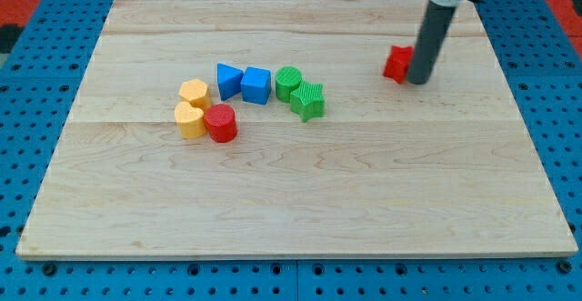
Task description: Push the red star to the top right side of the board
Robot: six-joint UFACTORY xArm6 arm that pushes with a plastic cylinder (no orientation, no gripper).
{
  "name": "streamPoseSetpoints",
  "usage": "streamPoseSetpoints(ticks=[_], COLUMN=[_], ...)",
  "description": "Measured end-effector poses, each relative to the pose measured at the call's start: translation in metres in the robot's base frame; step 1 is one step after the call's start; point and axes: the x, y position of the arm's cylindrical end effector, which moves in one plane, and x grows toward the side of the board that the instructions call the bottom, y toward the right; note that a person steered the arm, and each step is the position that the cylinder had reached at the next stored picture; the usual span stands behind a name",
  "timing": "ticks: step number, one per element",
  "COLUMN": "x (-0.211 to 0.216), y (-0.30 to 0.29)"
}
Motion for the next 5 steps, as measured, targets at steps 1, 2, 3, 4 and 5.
streamPoseSetpoints(ticks=[1,2,3,4,5], x=[0.0,-0.023,-0.076,-0.094,-0.106], y=[-0.022,-0.042,-0.041,-0.051,-0.051])
